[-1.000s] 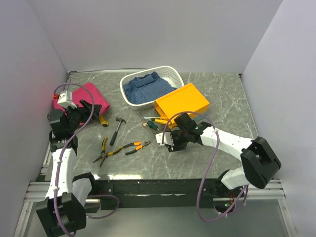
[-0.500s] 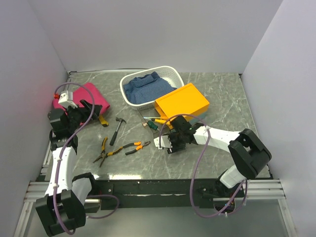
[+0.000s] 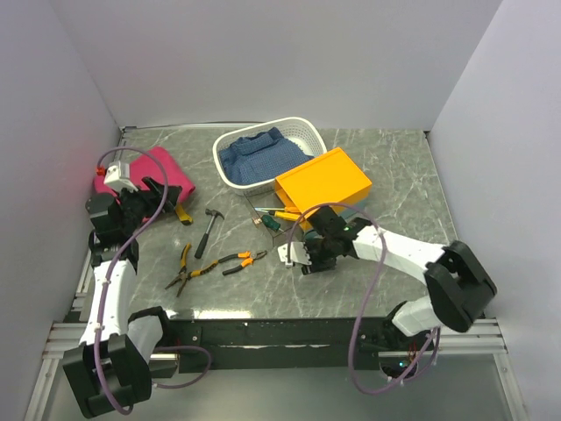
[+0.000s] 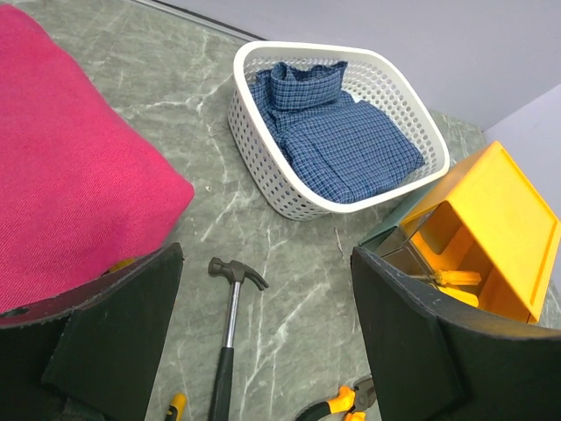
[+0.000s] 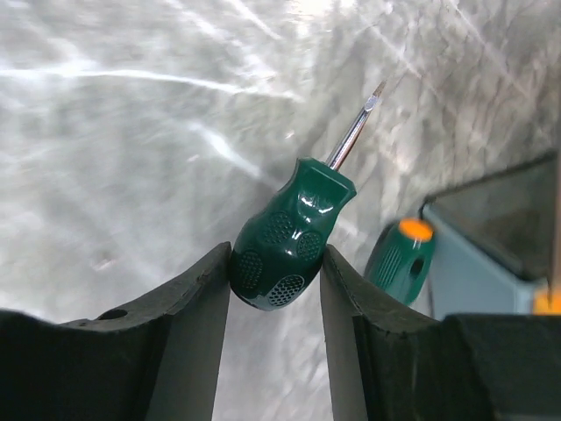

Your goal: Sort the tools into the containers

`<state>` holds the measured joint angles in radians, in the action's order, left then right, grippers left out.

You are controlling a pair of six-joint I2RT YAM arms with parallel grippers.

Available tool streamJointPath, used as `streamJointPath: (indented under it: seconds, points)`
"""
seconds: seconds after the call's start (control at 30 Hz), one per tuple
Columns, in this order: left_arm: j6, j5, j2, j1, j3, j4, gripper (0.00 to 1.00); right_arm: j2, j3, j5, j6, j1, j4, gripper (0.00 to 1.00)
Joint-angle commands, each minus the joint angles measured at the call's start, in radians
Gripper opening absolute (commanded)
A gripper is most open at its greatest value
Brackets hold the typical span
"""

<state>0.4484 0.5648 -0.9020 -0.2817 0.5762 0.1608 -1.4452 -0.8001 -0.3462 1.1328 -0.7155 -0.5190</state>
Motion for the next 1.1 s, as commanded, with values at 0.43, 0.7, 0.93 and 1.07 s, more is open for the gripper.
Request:
streamJointPath:
  seconds: [0.43,0.7,0.93,1.07]
  points:
    - [0.024,0.043,-0.048,0.029,-0.009,0.115,0.85,0.362,-0.253,-0.183,-0.151,0.048,-0.096,0.12]
    - [-0.002,0.041,-0.031,0.03,0.017,0.065,0.84,0.096,-0.421,-0.159,-0.352,0.048,0.074,0.15]
    - [-0.007,0.038,0.002,0.024,0.007,0.054,0.84,0.075,-0.45,-0.074,-0.42,0.051,0.111,0.71]
    - [0.004,0.037,0.009,0.022,-0.021,0.077,0.85,0.204,-0.352,-0.131,-0.41,0.057,0.113,0.7]
